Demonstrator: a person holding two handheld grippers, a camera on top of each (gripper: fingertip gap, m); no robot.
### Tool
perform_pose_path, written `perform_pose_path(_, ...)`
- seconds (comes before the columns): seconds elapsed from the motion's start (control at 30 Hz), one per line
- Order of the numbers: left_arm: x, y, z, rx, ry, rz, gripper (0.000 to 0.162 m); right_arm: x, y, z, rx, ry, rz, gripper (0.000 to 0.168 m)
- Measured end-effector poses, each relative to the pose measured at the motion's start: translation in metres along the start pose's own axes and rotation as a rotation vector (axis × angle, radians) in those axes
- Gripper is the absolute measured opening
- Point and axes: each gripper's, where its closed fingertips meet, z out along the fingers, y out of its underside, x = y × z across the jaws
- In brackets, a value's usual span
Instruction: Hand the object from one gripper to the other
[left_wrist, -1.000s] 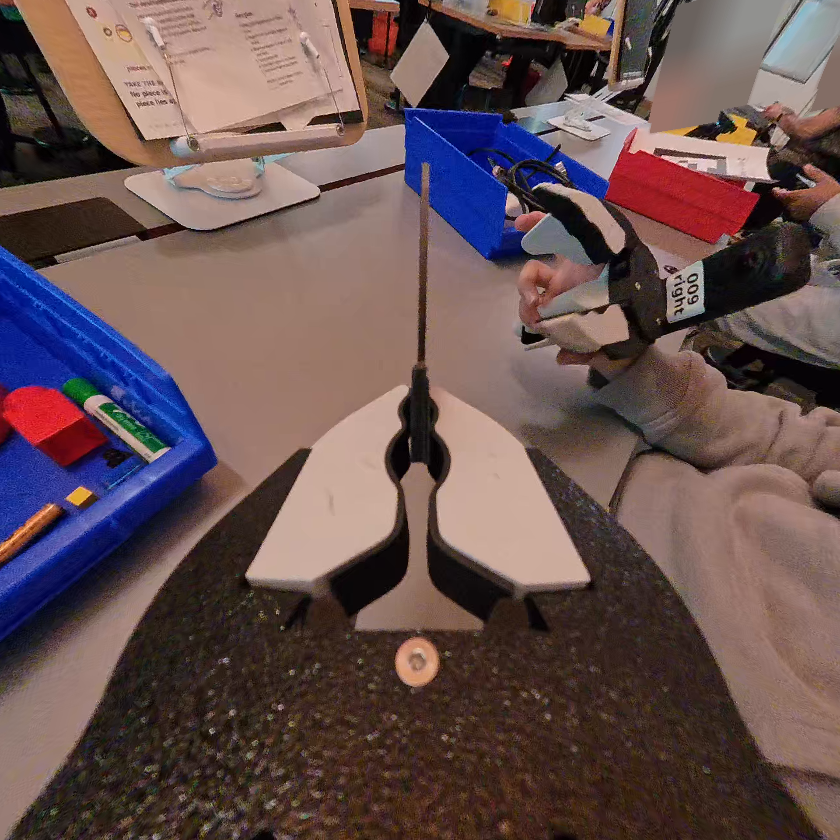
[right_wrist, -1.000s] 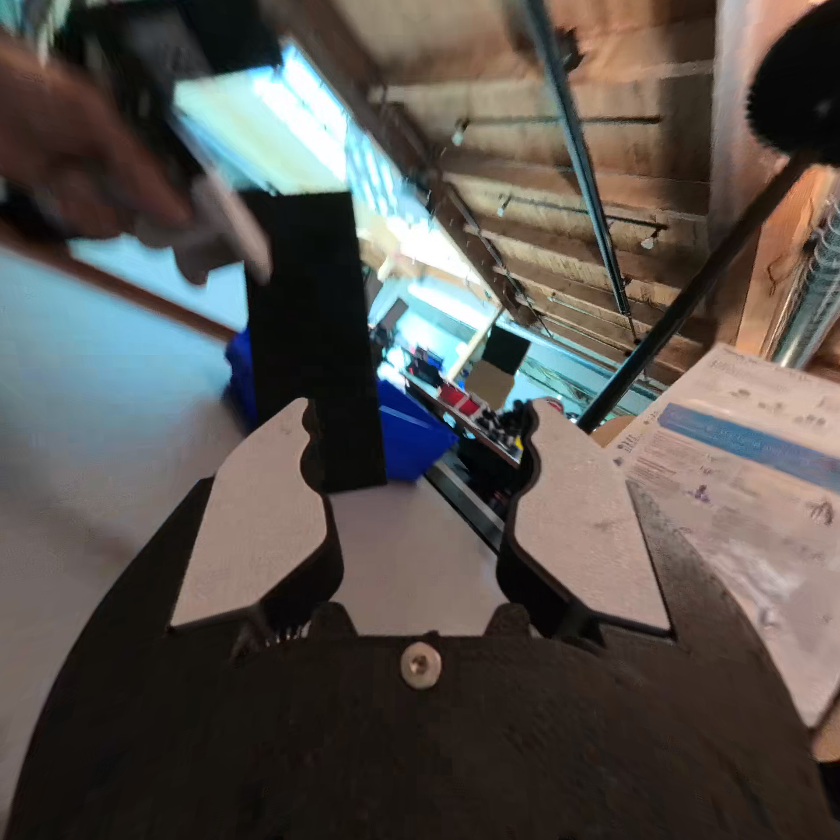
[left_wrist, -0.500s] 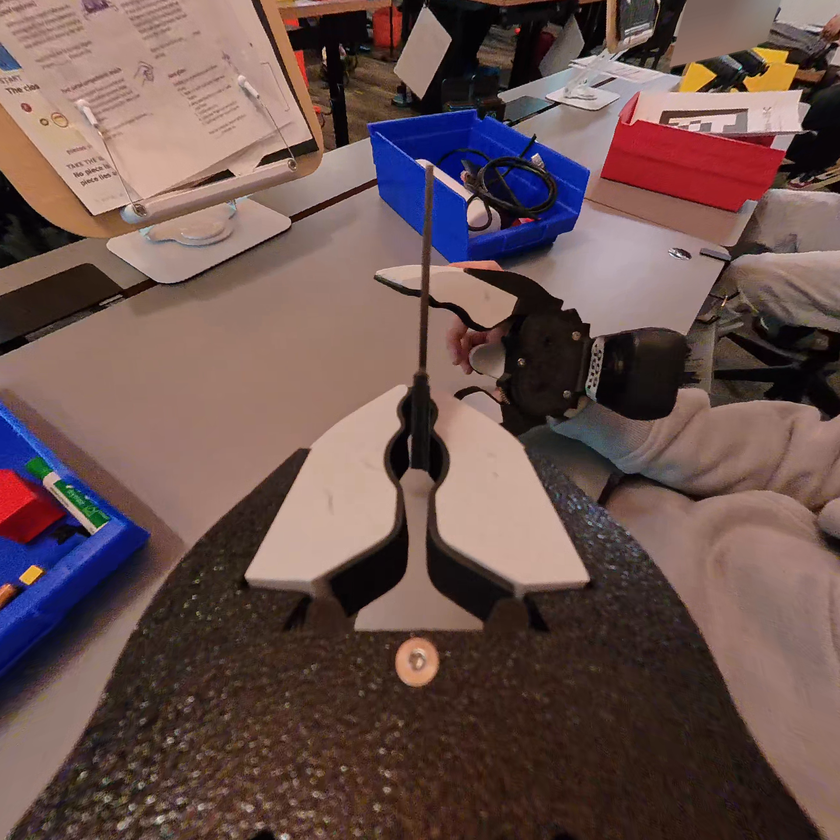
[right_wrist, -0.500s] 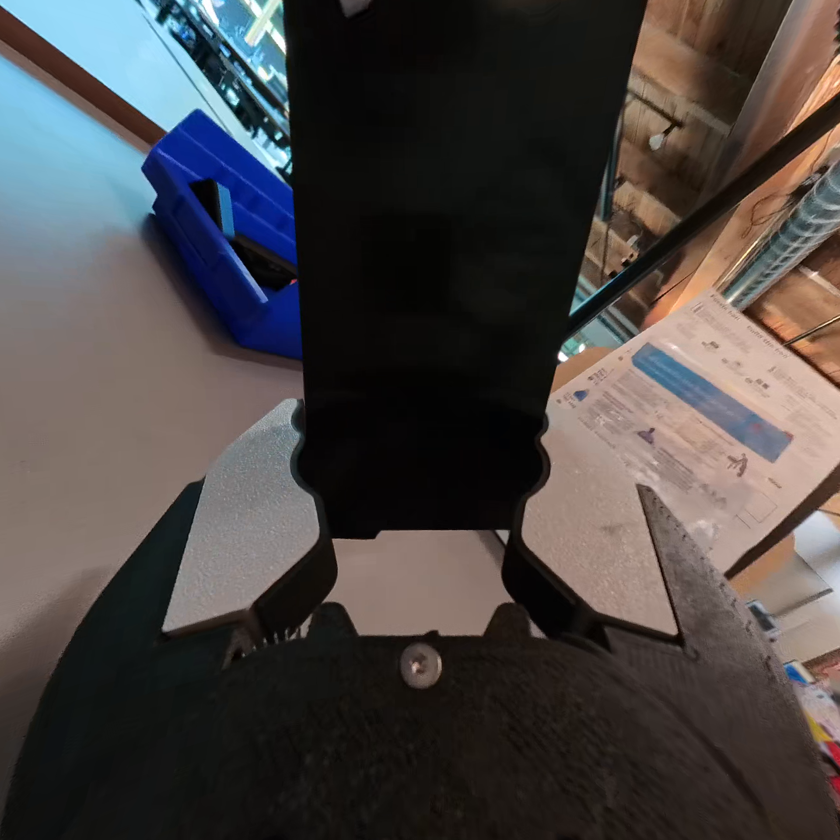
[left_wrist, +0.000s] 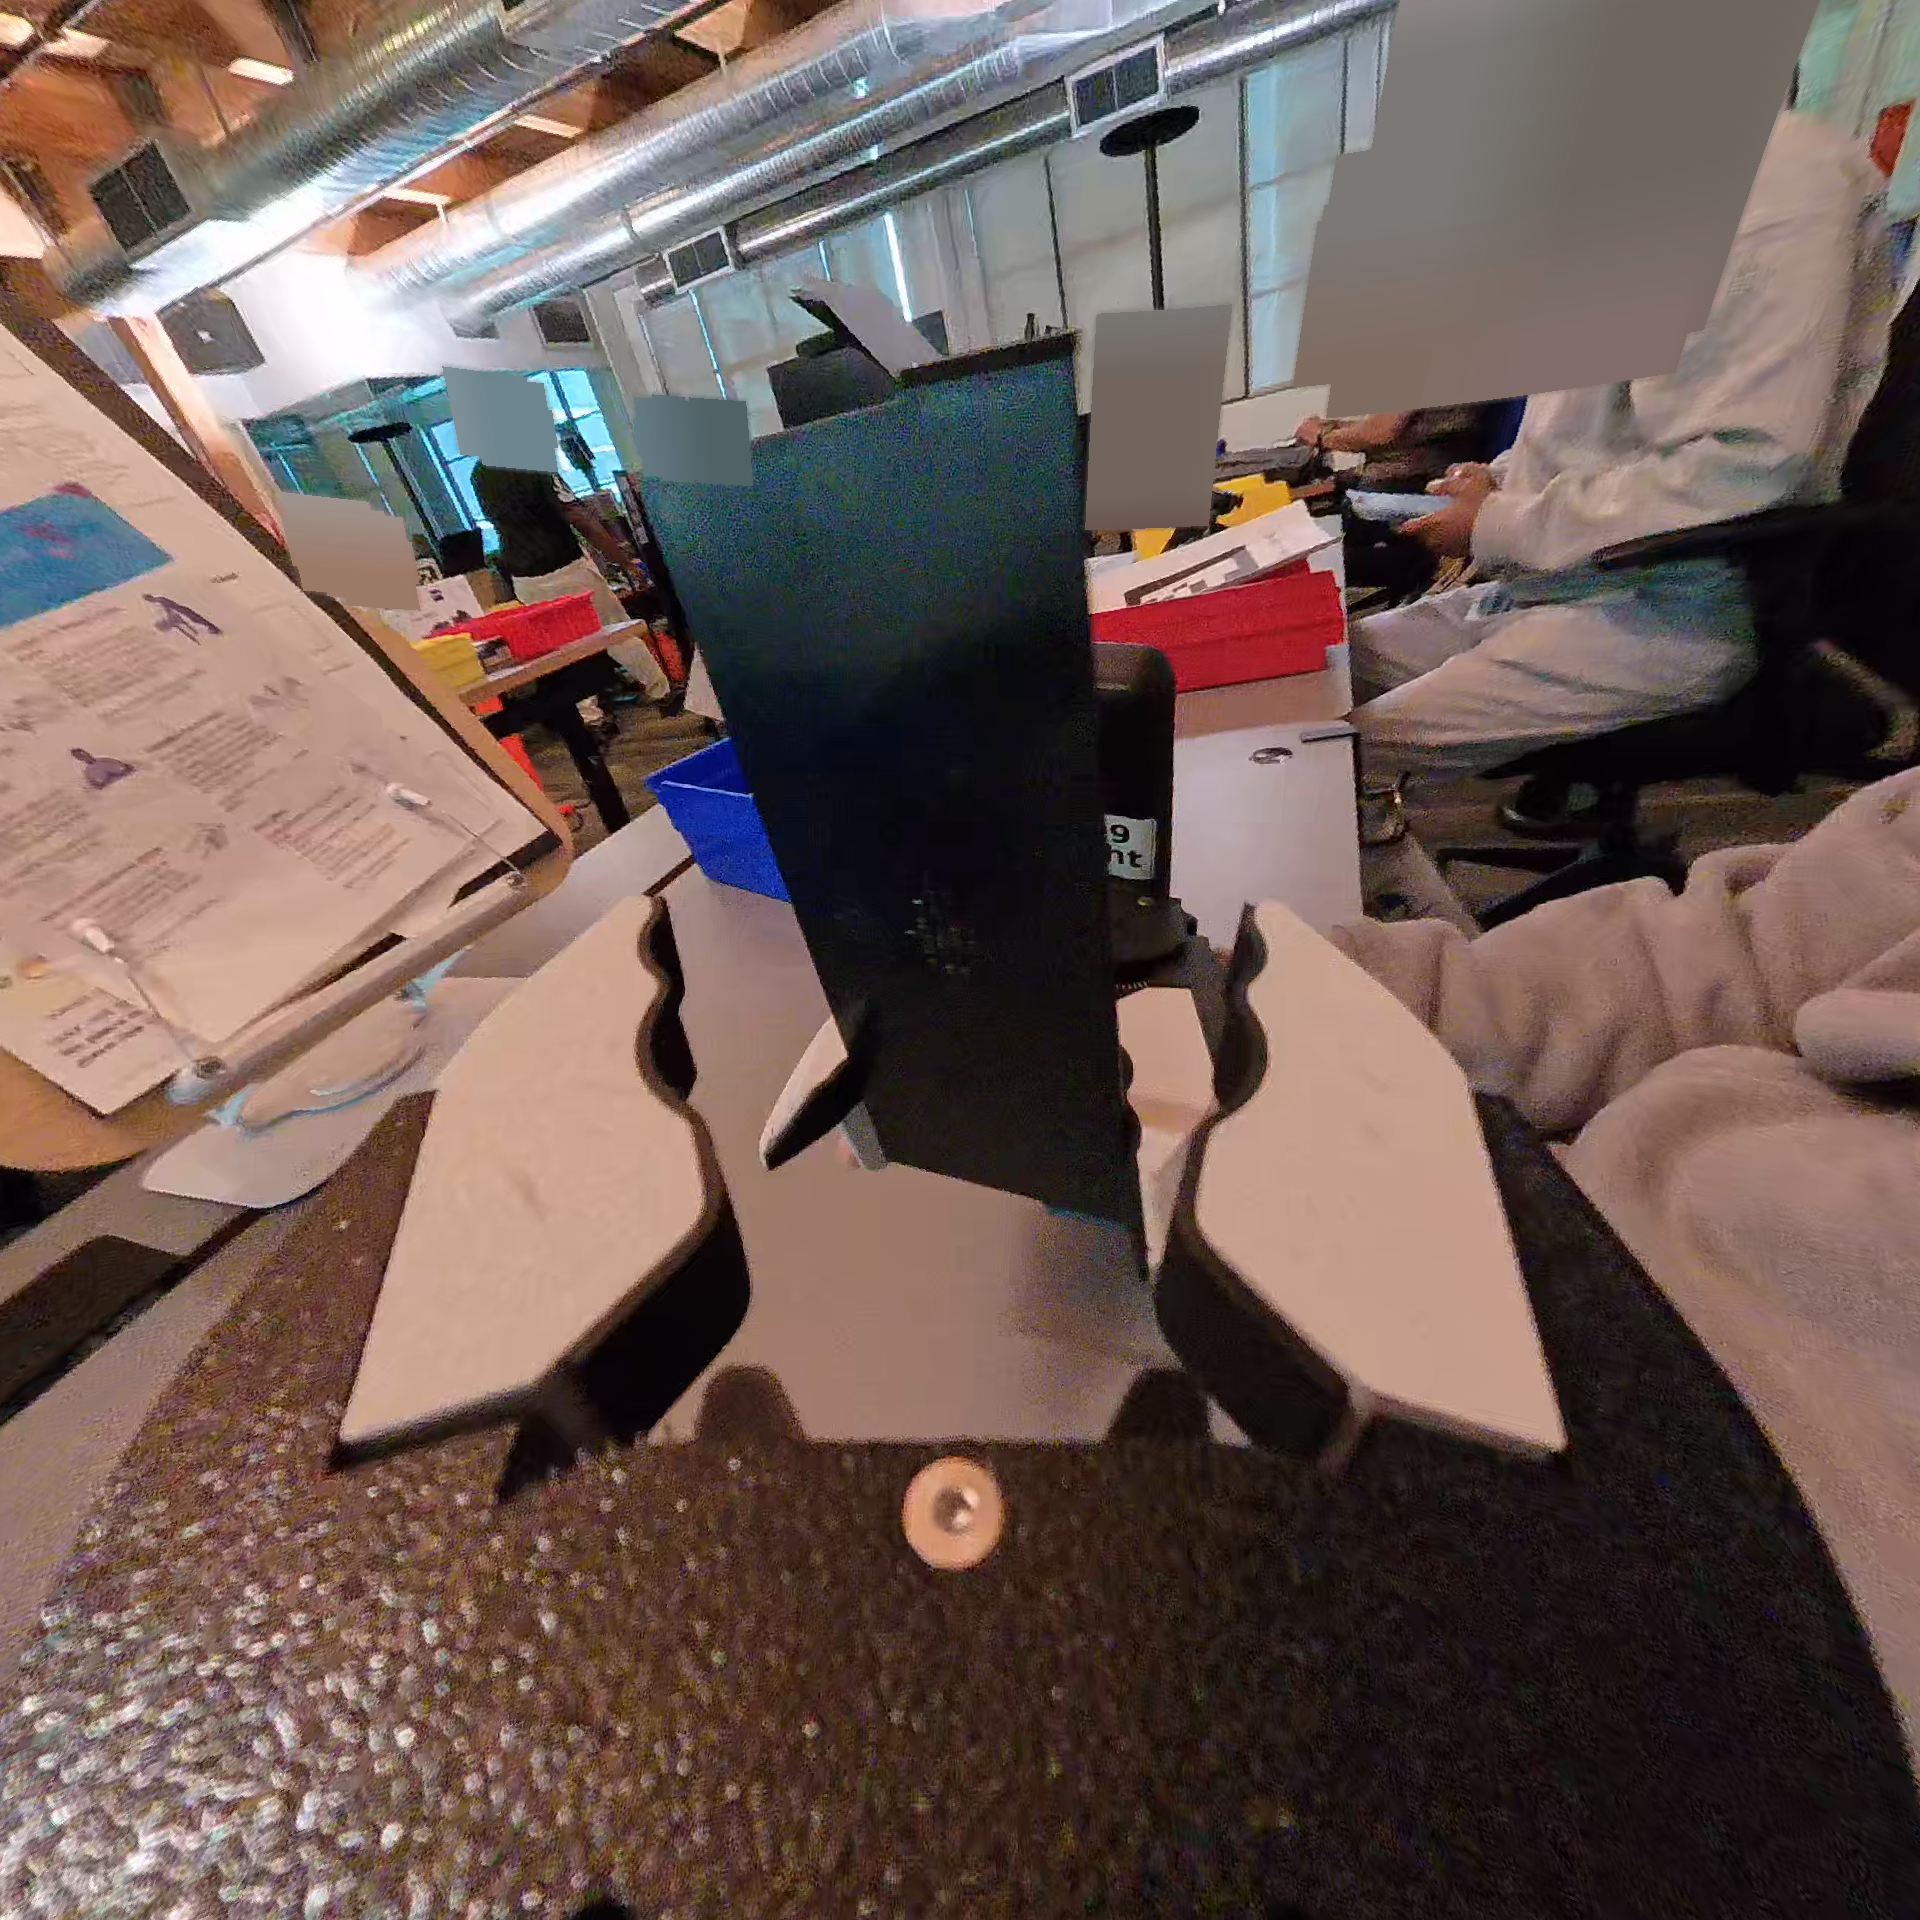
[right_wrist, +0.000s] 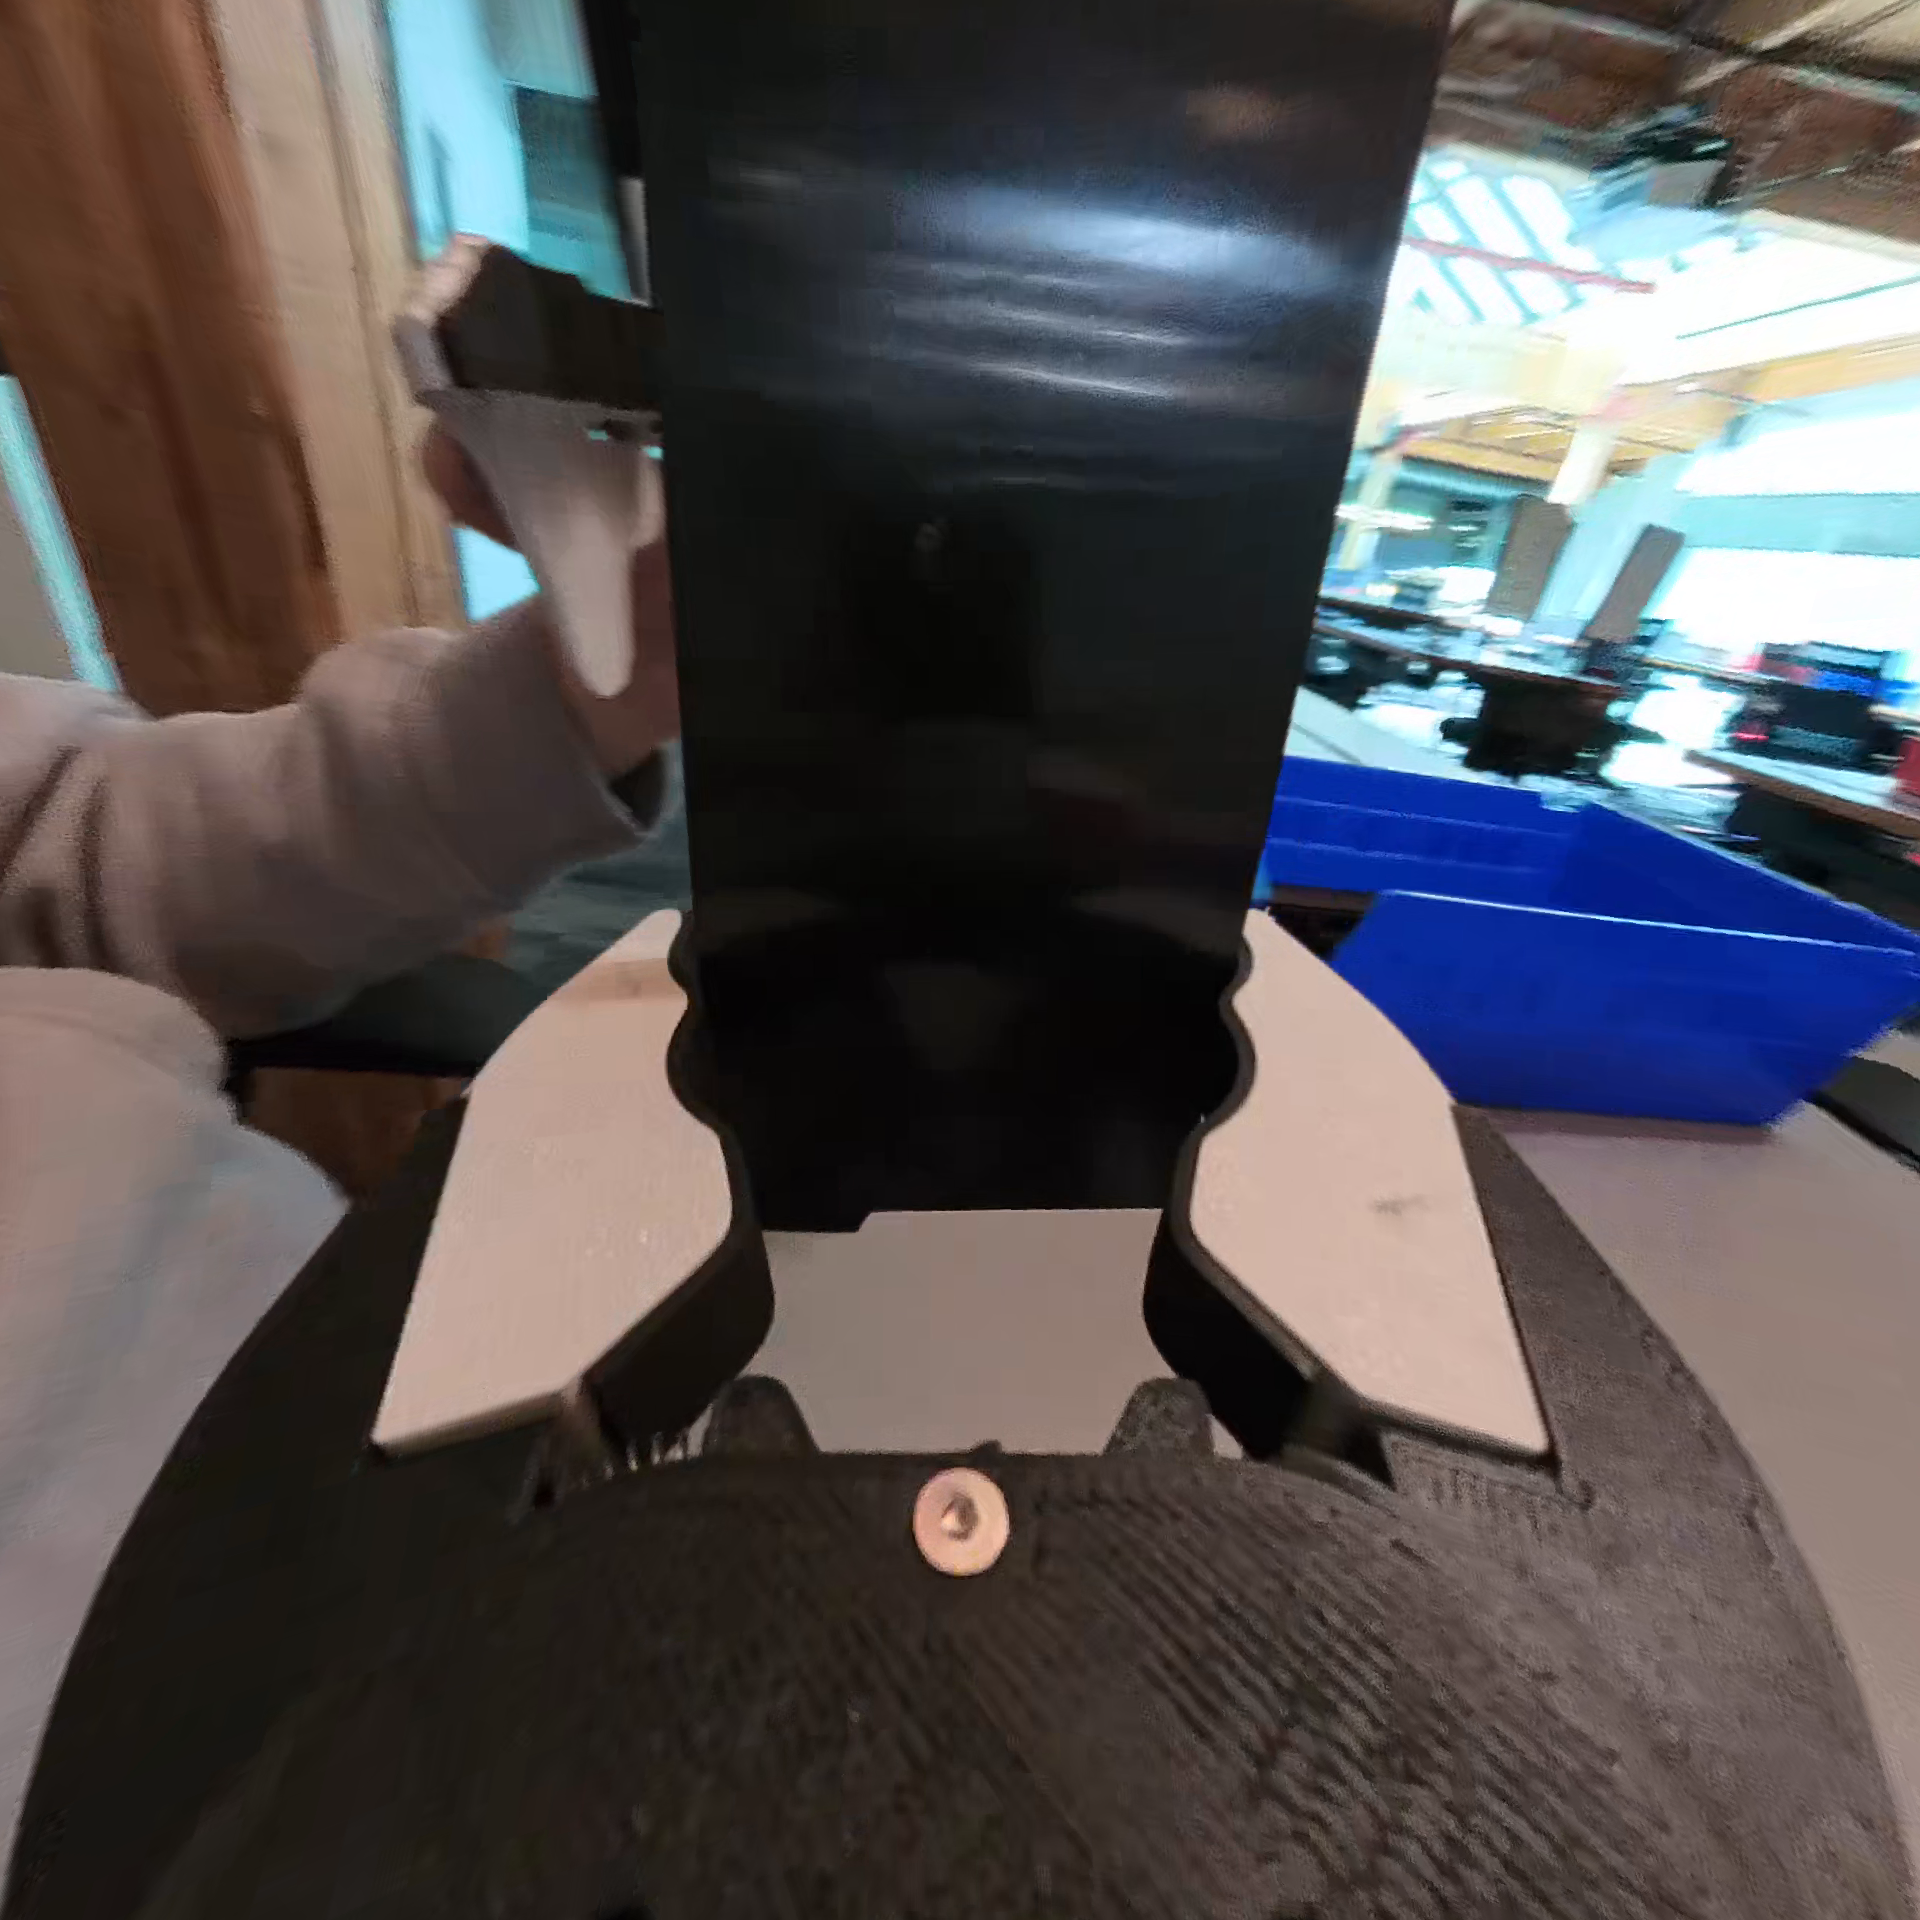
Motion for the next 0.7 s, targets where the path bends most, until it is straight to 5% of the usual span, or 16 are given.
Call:
perform_pose_path(0.27,0.014,0.022,0.017,-0.064,0.098,-0.068,0.108,-0.015,0.012,0.006,-0.070,-0.075,-0.033,0.093)
perform_pose_path(0.5,0.015,0.041,0.032,-0.137,0.107,-0.016,0.089,-0.013,0.024,0.010,-0.128,-0.054,-0.059,0.092)
perform_pose_path(0.7,-0.025,0.052,0.015,-0.340,-0.184,0.230,0.089,0.001,-0.012,-0.006,0.096,-0.007,0.070,0.098)
